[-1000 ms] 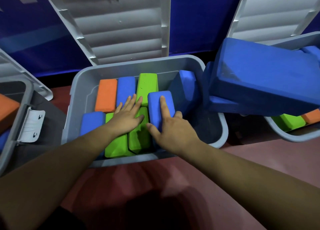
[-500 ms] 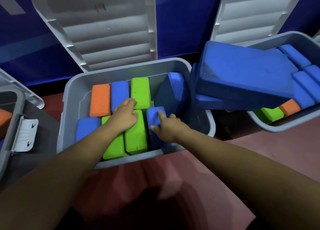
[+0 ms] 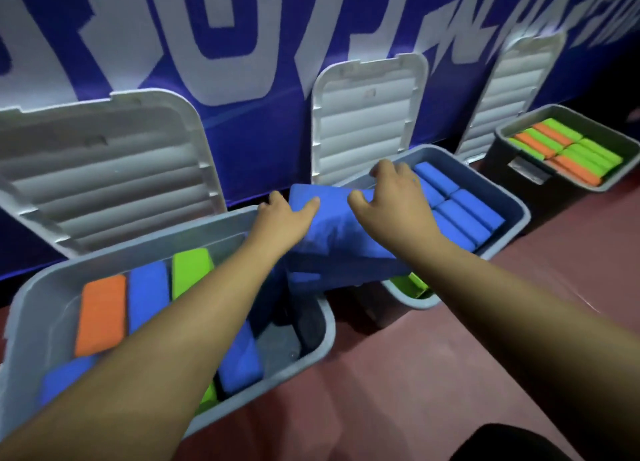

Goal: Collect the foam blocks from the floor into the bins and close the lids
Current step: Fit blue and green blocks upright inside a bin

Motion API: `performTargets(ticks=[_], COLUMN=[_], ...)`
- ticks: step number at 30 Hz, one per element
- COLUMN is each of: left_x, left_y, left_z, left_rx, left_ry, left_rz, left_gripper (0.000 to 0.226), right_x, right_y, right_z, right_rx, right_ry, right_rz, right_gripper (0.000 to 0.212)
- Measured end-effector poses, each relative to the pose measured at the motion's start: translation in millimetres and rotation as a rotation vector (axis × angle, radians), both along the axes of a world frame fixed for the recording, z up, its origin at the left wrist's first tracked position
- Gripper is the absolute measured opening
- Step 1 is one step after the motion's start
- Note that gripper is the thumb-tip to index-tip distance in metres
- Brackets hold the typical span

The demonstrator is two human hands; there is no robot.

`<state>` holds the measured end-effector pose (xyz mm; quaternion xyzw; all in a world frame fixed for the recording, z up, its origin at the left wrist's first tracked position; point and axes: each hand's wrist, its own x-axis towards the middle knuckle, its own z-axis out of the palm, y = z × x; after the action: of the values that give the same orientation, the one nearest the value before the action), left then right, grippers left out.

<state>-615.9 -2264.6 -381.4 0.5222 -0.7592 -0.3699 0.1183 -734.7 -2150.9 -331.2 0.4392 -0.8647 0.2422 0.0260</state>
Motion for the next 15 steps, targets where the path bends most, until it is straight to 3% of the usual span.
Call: performTargets(ticks=[3,5,9,12,15], left_x=[-9.7,-8.1,-1.8,12.7,43.5], left_y=[2.0,-0.2,-3.6,-7.3,-7.3], left_z=[-31.2,-45.4,-53.3,-50.4,-42.7], left_rx=[0.047,0.038,0.025,0.092,0.099], left_ry=[-0.123,-0.091,-0.013,0.156,0.418], left_rz=[-0.098,-0.115,-0.131,-0.129,-0.046], left_gripper=[0.079,0.076,0.074,0.073,0.052], right_x=[-32.2,-41.7,-38.7,-30.2,-13.7], right_y=[15.5,21.4,22.5,20.0,8.3], right_z=[-36.1,-57.6,-67.0,-44.2,-5.7], right_rx=[0.284,0.344,0.116,-0.067,-0.221], right_ry=[-0.054,-0.235,-0.485,-0.524,-0.518], right_rz=[-0.298,-0.333,-0.311,-0.341,-0.164], right_gripper=[0.069,0.061,0.051,0.053,0.042])
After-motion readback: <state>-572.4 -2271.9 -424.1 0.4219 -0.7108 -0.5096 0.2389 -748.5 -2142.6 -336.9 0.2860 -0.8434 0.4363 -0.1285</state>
